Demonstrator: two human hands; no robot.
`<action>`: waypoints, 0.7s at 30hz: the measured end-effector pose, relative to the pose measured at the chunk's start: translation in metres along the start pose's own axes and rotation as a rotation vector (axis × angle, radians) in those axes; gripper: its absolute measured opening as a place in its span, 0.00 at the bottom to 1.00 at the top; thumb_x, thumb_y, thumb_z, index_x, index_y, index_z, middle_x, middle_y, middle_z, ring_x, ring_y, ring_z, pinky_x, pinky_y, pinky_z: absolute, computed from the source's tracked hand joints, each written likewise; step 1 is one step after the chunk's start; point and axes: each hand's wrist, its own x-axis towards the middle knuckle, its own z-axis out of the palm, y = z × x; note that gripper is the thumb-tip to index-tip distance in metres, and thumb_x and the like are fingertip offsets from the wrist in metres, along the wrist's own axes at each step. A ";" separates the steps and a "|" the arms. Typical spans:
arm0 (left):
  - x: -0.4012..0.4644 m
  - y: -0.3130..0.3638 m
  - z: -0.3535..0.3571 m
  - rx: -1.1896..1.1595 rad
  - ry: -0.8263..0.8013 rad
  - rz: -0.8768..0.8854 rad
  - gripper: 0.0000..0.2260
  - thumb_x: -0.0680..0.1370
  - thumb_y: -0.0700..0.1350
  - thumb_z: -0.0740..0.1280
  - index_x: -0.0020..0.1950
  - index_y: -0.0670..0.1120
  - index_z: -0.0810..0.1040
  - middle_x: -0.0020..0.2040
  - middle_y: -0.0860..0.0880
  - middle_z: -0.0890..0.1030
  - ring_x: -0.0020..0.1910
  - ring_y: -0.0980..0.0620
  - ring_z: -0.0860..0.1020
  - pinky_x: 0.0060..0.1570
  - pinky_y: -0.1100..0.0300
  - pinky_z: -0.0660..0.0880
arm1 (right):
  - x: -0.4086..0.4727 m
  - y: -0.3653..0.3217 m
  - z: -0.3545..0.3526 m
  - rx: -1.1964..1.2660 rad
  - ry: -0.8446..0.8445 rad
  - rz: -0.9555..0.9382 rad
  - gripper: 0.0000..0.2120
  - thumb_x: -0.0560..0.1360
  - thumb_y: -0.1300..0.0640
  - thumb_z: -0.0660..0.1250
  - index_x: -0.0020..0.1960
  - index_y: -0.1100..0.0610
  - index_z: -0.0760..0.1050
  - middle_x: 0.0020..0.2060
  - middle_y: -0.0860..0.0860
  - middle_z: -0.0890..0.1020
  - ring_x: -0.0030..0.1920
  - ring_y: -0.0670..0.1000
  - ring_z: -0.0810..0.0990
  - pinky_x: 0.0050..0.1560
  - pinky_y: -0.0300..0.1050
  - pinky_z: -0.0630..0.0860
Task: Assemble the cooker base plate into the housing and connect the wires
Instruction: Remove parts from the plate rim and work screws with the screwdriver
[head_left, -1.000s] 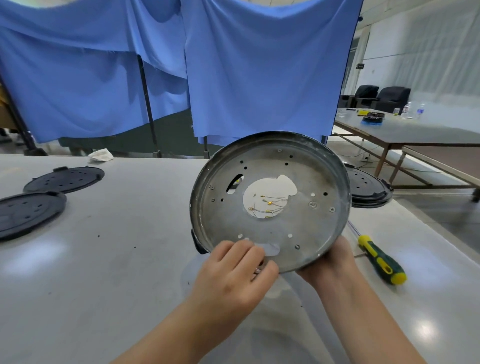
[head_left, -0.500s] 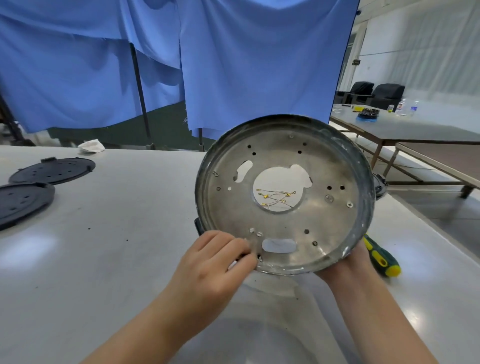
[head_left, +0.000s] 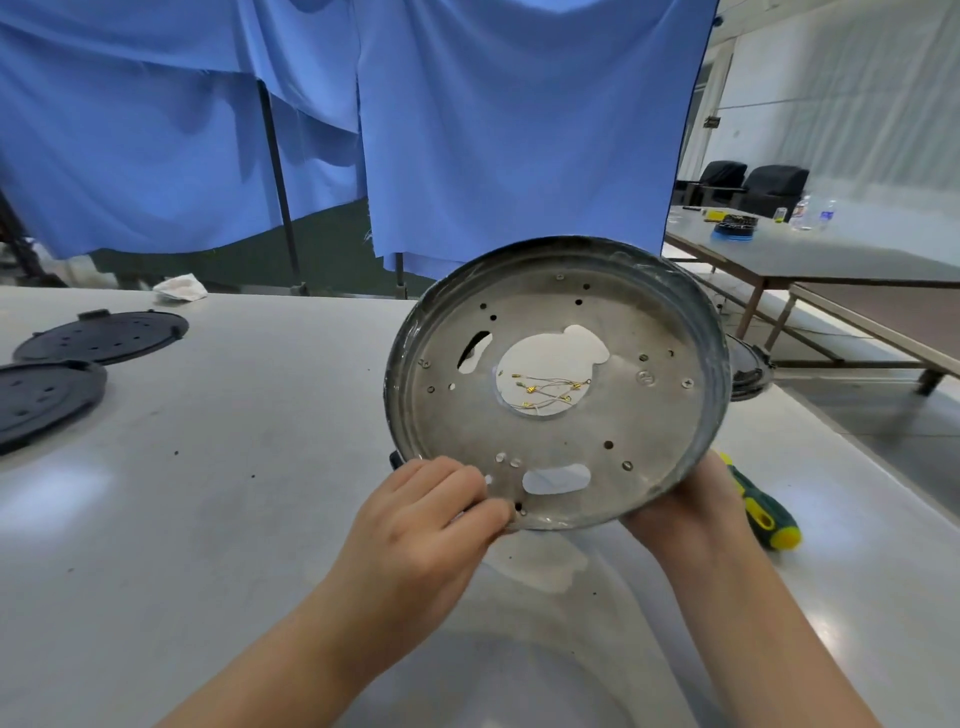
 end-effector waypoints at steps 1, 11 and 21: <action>0.000 0.000 0.000 -0.017 0.003 -0.011 0.06 0.78 0.39 0.67 0.42 0.41 0.79 0.35 0.46 0.76 0.35 0.44 0.75 0.34 0.52 0.72 | 0.003 -0.001 -0.001 0.043 0.012 0.028 0.27 0.66 0.62 0.59 0.65 0.60 0.75 0.59 0.57 0.81 0.62 0.57 0.78 0.67 0.55 0.69; 0.002 -0.003 -0.007 0.169 0.060 -0.007 0.07 0.68 0.29 0.72 0.39 0.40 0.80 0.34 0.45 0.75 0.36 0.45 0.72 0.34 0.54 0.69 | 0.006 0.041 -0.004 -0.127 -0.001 0.326 0.11 0.66 0.69 0.64 0.30 0.64 0.83 0.33 0.56 0.84 0.30 0.50 0.84 0.28 0.38 0.79; 0.006 0.003 -0.012 0.230 0.050 -0.031 0.07 0.71 0.29 0.68 0.37 0.40 0.80 0.32 0.46 0.72 0.32 0.45 0.71 0.31 0.54 0.65 | -0.001 0.055 0.000 -0.288 -0.098 0.368 0.16 0.77 0.71 0.62 0.36 0.62 0.84 0.37 0.54 0.85 0.36 0.47 0.84 0.35 0.36 0.80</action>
